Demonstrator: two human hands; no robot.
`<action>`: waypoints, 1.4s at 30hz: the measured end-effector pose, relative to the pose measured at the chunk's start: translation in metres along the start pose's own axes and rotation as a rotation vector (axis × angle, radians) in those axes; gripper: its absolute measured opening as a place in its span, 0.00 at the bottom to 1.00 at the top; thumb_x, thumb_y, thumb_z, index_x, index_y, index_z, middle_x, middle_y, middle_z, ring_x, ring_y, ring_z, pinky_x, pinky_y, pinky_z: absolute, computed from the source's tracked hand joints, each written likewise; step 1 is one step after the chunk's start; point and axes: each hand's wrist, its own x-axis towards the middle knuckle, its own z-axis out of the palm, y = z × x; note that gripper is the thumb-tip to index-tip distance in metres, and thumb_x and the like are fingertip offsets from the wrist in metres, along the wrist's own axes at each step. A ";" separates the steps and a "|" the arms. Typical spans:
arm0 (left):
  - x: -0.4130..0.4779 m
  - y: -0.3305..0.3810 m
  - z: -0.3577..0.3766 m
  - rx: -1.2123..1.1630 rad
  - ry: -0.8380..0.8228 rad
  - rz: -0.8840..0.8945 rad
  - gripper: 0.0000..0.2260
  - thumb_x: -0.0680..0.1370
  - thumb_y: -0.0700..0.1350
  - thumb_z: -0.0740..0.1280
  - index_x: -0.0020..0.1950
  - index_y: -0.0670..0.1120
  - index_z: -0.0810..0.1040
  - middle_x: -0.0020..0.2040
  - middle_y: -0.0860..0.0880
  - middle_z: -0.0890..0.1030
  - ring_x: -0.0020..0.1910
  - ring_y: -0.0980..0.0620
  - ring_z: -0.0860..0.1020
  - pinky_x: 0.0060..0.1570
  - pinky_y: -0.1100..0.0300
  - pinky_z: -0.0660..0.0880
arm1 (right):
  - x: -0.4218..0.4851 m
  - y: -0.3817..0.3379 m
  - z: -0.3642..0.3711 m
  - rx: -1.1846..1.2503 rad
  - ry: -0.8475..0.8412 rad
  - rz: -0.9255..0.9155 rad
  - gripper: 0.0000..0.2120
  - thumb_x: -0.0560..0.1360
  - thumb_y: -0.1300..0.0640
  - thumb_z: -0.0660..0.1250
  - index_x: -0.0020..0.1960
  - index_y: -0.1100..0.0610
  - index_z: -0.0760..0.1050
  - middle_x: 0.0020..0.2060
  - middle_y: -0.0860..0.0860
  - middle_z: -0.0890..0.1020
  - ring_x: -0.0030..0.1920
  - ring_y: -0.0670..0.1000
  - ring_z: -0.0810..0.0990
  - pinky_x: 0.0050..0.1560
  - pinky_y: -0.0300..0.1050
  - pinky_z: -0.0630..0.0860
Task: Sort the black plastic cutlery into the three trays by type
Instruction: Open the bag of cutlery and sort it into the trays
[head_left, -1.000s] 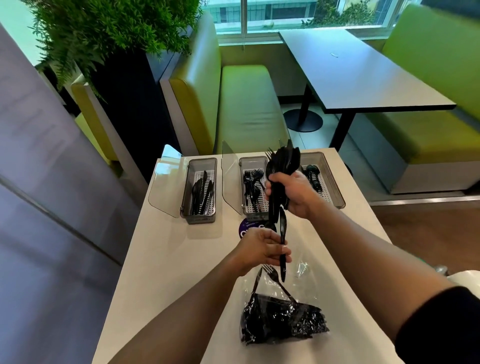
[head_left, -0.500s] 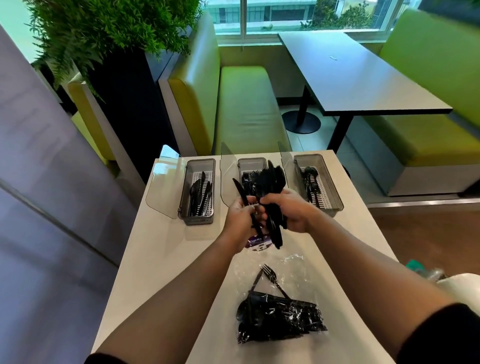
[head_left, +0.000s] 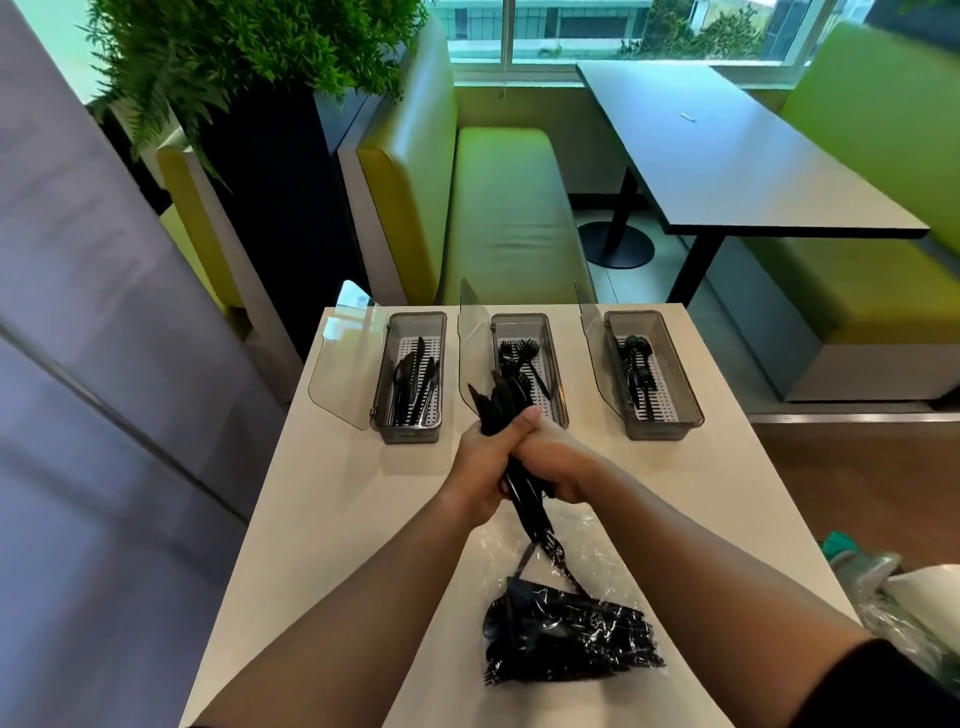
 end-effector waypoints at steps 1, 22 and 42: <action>0.001 0.000 -0.003 0.004 0.020 -0.015 0.18 0.77 0.48 0.73 0.63 0.39 0.78 0.53 0.38 0.85 0.52 0.41 0.85 0.50 0.47 0.83 | 0.000 0.000 0.003 -0.036 -0.011 -0.013 0.10 0.82 0.62 0.62 0.53 0.53 0.80 0.49 0.62 0.84 0.51 0.65 0.85 0.46 0.60 0.84; 0.011 0.011 -0.028 -0.155 0.033 -0.042 0.08 0.78 0.44 0.72 0.54 0.41 0.81 0.45 0.42 0.86 0.46 0.43 0.86 0.43 0.48 0.82 | -0.007 -0.019 0.021 -0.253 -0.059 -0.061 0.13 0.76 0.69 0.68 0.56 0.55 0.76 0.35 0.58 0.83 0.32 0.62 0.81 0.34 0.57 0.81; 0.014 0.048 -0.059 -0.347 0.068 -0.128 0.15 0.75 0.47 0.76 0.56 0.40 0.82 0.46 0.41 0.86 0.35 0.44 0.84 0.29 0.53 0.80 | 0.006 -0.060 0.073 -0.819 0.257 -0.181 0.02 0.77 0.56 0.67 0.49 0.54 0.77 0.39 0.52 0.82 0.40 0.54 0.82 0.38 0.52 0.81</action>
